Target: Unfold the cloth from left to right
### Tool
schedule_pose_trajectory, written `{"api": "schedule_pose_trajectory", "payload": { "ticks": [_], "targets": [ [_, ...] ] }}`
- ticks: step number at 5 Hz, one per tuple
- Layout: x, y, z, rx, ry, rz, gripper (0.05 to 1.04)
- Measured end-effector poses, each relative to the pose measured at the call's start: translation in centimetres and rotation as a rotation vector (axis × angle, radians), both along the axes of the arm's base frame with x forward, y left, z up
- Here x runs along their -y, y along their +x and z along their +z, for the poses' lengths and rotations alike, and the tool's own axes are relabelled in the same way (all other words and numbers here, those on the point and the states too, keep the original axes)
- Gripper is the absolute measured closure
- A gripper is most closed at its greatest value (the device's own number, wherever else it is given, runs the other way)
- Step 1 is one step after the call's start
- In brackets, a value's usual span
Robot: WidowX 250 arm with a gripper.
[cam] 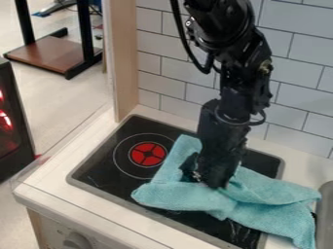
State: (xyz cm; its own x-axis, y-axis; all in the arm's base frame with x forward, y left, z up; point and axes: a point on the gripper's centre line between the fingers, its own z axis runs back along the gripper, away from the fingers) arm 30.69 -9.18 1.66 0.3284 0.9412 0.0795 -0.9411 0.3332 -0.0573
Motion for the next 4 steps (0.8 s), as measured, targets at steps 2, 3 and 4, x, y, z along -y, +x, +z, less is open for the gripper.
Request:
{"api": "schedule_pose_trajectory", "payload": {
  "ticks": [2, 3, 4],
  "targets": [
    [0.0, -0.2, 2.8, 0.048, -0.020, 0.003, 0.982],
    [0.3, 0.5, 3.4, 0.069, -0.035, 0.011, 1.006],
    [1.3, 2.6, 4.9, 0.164, -0.085, 0.039, 1.010]
  ]
}}
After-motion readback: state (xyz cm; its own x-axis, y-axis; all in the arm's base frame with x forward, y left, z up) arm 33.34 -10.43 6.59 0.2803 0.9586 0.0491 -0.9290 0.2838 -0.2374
